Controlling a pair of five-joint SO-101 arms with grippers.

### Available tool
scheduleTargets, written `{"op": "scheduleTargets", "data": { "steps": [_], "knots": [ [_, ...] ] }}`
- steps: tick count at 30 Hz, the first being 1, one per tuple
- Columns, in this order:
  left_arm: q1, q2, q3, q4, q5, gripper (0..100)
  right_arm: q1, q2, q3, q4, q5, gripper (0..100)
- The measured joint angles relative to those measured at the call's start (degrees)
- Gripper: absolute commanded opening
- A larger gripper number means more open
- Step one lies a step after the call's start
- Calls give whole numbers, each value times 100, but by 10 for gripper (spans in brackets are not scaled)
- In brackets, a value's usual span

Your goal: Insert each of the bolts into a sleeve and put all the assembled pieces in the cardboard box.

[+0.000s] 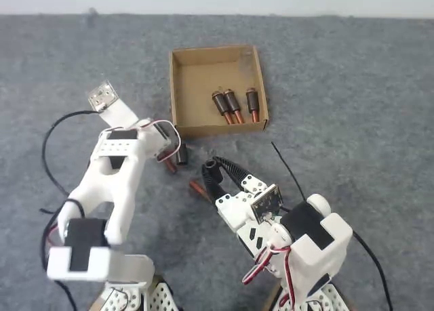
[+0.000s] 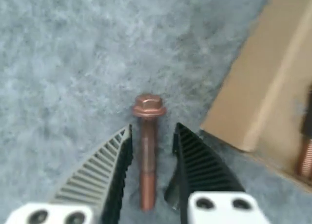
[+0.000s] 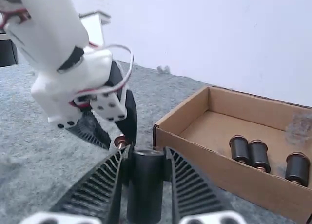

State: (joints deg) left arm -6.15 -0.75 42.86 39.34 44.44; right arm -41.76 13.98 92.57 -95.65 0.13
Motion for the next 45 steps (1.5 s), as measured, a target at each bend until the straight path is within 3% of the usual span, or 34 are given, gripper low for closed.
{"op": "scheduleTargets", "data": {
  "steps": [11, 15, 18, 24, 34, 45],
  "knots": [
    [0, 897, -633, 255, 0, 114, 0, 0, 0, 0, 0, 7],
    [0, 1055, -870, 404, 0, 3, 0, 0, 0, 0, 0, 7],
    [35, 1204, -1020, 404, -26, 12, 0, 0, 0, 0, 0, 7],
    [44, 1222, -1116, 457, -659, 12, 0, 0, 0, 0, 0, 7],
    [18, 202, -624, 642, -1978, 12, 0, 0, 0, 0, 0, 7],
    [-246, -633, -202, 264, -2101, 12, 0, 0, 0, 0, 0, 7]
  ]
}}
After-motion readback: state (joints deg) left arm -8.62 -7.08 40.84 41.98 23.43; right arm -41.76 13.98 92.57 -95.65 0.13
